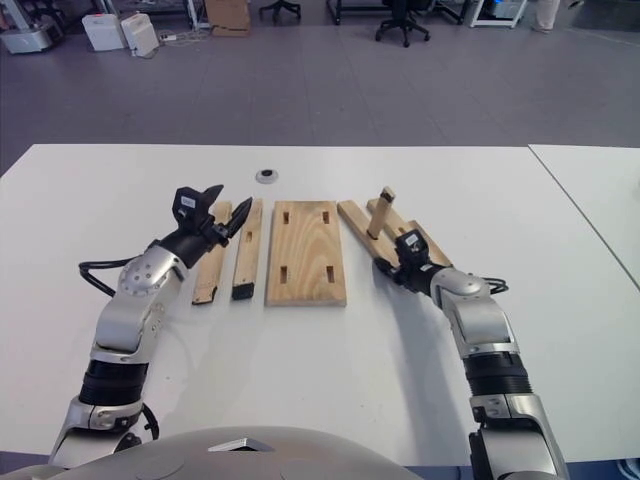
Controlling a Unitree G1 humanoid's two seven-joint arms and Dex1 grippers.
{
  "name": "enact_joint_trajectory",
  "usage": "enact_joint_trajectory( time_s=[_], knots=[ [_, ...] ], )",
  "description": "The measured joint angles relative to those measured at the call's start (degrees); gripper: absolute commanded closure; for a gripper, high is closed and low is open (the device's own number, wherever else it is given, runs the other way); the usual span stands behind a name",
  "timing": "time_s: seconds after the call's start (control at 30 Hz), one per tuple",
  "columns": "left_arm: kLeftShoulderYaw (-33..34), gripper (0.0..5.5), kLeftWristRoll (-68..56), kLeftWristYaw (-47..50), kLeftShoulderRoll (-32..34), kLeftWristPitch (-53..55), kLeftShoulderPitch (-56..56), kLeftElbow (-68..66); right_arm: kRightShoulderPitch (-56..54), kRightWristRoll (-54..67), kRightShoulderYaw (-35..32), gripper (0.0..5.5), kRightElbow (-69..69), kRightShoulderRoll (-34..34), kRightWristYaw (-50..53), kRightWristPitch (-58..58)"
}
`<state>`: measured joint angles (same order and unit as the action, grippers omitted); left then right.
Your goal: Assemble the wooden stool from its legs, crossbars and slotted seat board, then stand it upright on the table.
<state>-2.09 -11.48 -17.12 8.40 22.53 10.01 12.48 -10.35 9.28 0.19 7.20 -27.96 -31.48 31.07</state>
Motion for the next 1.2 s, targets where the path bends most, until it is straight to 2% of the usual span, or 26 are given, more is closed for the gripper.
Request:
enact_joint_trajectory(
  time_s=[0.07, 0.17, 0.3, 0.47, 0.53, 0.97, 1.13, 1.17, 1.2],
  knots=[
    [4.87, 1.5, -7.62, 2.65, -4.46, 6.13, 0.53, -0.46, 0.01, 0.34, -0.74, 3.4, -0.74, 1.03, 0.81, -0.02],
    [11.6, 1.5, -21.8, 5.33, -9.75, 17.28, 4.03, -0.34, -0.27, 5.43, -4.23, 3.4, -11.86, 1.47, -0.77, 0.03],
    [18.03, 1.5, -36.16, 10.75, -14.45, 25.71, 10.13, -1.28, -0.28, 10.84, -4.32, 3.4, -22.9, 0.52, -5.37, 0.5],
    [19.35, 1.5, -42.71, 14.08, -15.72, 28.07, 17.77, -2.38, -0.55, 14.69, -0.19, 3.4, -30.54, 2.0, -7.08, 1.82],
    [19.2, 1.75, -44.25, 15.31, -15.95, 28.21, 18.15, -2.39, -0.55, 15.38, 0.78, 3.4, -31.79, 2.48, -7.1, 1.82],
    [19.02, 4.29, -50.93, 18.43, -16.0, 28.29, 15.77, -1.25, -0.56, 13.2, 4.05, 3.41, -30.87, 2.68, -6.9, -1.65],
    [17.84, 4.44, -51.67, 18.37, -15.04, 28.01, 14.22, -0.15, -0.55, 13.28, 3.92, 3.42, -30.87, 2.52, -7.17, -1.54],
    [17.76, 4.44, -51.96, 18.39, -14.82, 27.94, 13.73, 0.17, -0.55, 13.4, 3.93, 3.04, -30.87, 2.44, -7.3, -1.53],
    [17.61, 4.48, -51.96, 18.52, -14.68, 27.73, 13.42, 0.7, -0.55, 13.52, 3.92, 2.9, -30.88, 2.34, -7.67, -1.53]
  ],
)
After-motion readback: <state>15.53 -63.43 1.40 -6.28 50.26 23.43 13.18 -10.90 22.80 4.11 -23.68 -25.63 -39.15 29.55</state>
